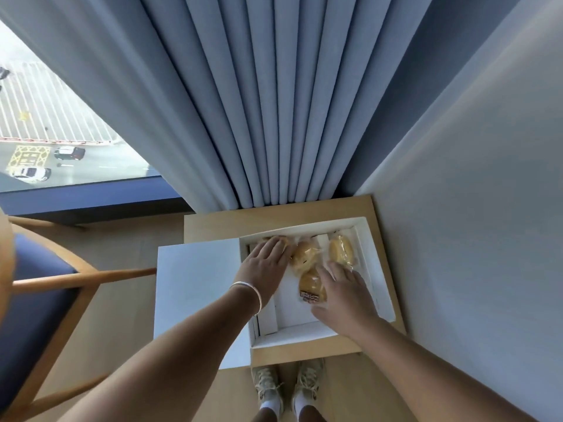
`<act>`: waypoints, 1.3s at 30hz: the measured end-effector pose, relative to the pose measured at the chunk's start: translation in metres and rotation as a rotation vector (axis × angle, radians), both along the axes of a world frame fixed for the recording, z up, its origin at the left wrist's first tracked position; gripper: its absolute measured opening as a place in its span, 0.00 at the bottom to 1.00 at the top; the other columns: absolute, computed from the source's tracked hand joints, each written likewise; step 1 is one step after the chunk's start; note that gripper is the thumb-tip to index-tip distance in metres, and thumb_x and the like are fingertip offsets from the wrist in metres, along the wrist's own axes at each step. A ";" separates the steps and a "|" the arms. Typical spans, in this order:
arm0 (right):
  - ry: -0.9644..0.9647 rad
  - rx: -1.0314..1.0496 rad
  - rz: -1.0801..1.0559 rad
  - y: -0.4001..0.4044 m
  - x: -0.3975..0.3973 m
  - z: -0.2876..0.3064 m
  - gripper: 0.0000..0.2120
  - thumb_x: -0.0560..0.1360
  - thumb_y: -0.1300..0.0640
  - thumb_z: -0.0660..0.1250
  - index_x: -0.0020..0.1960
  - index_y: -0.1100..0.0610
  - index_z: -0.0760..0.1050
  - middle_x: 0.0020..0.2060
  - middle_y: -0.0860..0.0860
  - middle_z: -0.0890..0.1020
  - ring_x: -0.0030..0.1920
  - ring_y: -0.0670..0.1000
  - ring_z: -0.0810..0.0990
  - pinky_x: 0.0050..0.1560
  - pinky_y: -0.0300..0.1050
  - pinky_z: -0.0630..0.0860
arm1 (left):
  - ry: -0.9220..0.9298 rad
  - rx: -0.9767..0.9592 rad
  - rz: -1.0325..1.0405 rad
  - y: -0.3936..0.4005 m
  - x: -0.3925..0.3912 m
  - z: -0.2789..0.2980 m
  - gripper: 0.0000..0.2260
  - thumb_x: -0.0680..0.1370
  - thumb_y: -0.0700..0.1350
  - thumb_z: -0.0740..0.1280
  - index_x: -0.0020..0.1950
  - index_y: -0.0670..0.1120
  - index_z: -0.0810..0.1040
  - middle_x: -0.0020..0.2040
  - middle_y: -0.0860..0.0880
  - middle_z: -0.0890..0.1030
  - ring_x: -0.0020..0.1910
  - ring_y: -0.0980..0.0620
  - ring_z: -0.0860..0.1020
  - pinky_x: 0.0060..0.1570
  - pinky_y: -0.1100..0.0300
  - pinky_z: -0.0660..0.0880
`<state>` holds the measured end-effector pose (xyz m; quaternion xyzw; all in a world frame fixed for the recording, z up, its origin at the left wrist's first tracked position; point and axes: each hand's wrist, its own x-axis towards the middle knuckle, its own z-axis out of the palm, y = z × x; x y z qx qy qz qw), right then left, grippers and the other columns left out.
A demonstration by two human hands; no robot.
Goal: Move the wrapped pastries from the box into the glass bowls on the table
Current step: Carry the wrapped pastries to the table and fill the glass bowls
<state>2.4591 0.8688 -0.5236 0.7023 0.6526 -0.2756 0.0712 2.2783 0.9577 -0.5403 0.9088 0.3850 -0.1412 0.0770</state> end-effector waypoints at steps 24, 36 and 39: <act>-0.448 -0.128 0.184 0.015 -0.032 -0.010 0.30 0.72 0.56 0.71 0.70 0.57 0.63 0.65 0.56 0.69 0.65 0.57 0.67 0.70 0.54 0.60 | 0.031 0.173 -0.017 0.007 0.011 0.016 0.28 0.73 0.38 0.61 0.71 0.37 0.57 0.59 0.41 0.72 0.55 0.42 0.71 0.55 0.49 0.68; -0.262 0.264 0.264 0.058 -0.071 0.143 0.33 0.71 0.45 0.70 0.70 0.51 0.59 0.62 0.50 0.70 0.63 0.52 0.69 0.63 0.47 0.65 | -0.094 0.209 0.443 -0.019 -0.076 0.158 0.42 0.71 0.44 0.69 0.75 0.42 0.44 0.66 0.43 0.67 0.64 0.43 0.67 0.67 0.48 0.64; -0.205 0.337 0.374 0.069 -0.098 0.165 0.36 0.71 0.45 0.69 0.73 0.49 0.55 0.62 0.49 0.69 0.64 0.52 0.68 0.65 0.47 0.63 | -0.112 0.248 0.589 -0.035 -0.107 0.185 0.40 0.71 0.42 0.65 0.76 0.44 0.43 0.65 0.45 0.67 0.63 0.44 0.68 0.65 0.51 0.64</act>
